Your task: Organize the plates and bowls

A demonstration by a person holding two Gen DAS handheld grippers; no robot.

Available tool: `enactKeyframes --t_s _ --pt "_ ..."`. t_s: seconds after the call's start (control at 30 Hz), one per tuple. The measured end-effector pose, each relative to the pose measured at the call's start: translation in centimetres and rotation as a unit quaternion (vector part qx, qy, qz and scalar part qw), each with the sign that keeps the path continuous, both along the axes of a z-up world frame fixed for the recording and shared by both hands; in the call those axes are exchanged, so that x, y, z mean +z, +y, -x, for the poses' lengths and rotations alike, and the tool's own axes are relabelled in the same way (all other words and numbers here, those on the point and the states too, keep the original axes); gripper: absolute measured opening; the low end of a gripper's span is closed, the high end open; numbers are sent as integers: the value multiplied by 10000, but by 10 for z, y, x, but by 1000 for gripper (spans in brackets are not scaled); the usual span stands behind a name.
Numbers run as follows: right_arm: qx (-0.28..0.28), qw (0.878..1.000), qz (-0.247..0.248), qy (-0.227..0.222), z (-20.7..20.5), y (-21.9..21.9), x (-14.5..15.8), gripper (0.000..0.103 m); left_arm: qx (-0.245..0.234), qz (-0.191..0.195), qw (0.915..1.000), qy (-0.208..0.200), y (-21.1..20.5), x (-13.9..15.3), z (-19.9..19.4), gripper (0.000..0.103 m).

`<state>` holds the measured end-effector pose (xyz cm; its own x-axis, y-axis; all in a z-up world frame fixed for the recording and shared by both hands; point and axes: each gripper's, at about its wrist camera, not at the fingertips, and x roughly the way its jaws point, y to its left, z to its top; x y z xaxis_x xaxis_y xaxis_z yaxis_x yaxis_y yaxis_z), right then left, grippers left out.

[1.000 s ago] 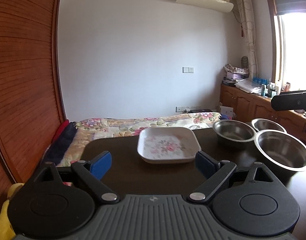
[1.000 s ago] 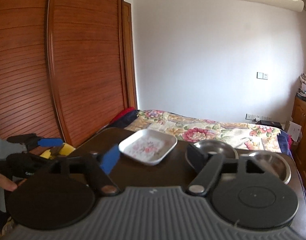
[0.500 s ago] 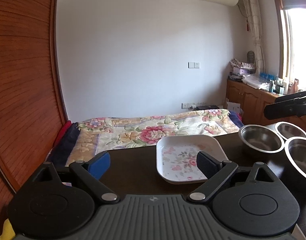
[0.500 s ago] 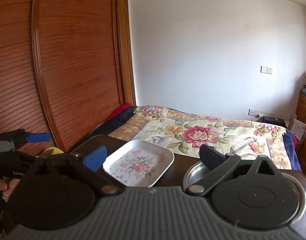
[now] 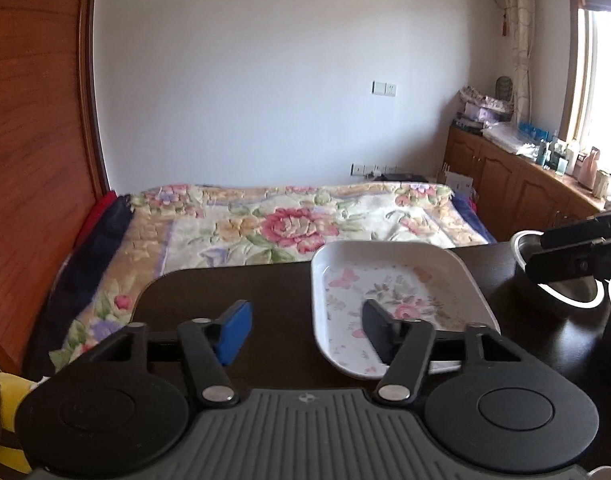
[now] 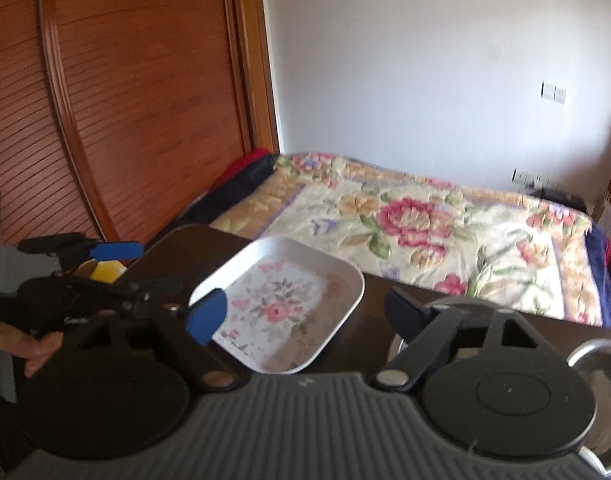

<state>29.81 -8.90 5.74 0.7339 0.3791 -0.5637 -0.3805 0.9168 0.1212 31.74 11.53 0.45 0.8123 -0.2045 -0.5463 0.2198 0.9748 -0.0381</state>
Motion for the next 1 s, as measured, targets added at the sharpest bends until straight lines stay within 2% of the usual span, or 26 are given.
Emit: enactKeyframes --t_s 0.13,0.17,0.23,0.37,0.57,1.0 --pt "-31 9993 -83 363 -14 1 -8 58 -109 -99 9996 251 1 -5 -19 67" --pt "-36 9991 -85 419 -16 2 -9 56 -106 -152 9995 275 1 -6 -24 64" --pt "-60 9986 -32 519 -20 4 -10 48 -78 -199 9993 310 1 -7 -30 64" --pt "-49 9977 50 670 -27 8 -12 42 -129 -196 9989 401 1 -10 -41 62" --pt "17 9946 286 1001 -37 16 -25 37 -214 -79 9983 540 -1 -15 -52 56" --pt "109 9902 590 1264 -50 27 -39 35 -270 186 9966 751 -2 -25 -64 49"
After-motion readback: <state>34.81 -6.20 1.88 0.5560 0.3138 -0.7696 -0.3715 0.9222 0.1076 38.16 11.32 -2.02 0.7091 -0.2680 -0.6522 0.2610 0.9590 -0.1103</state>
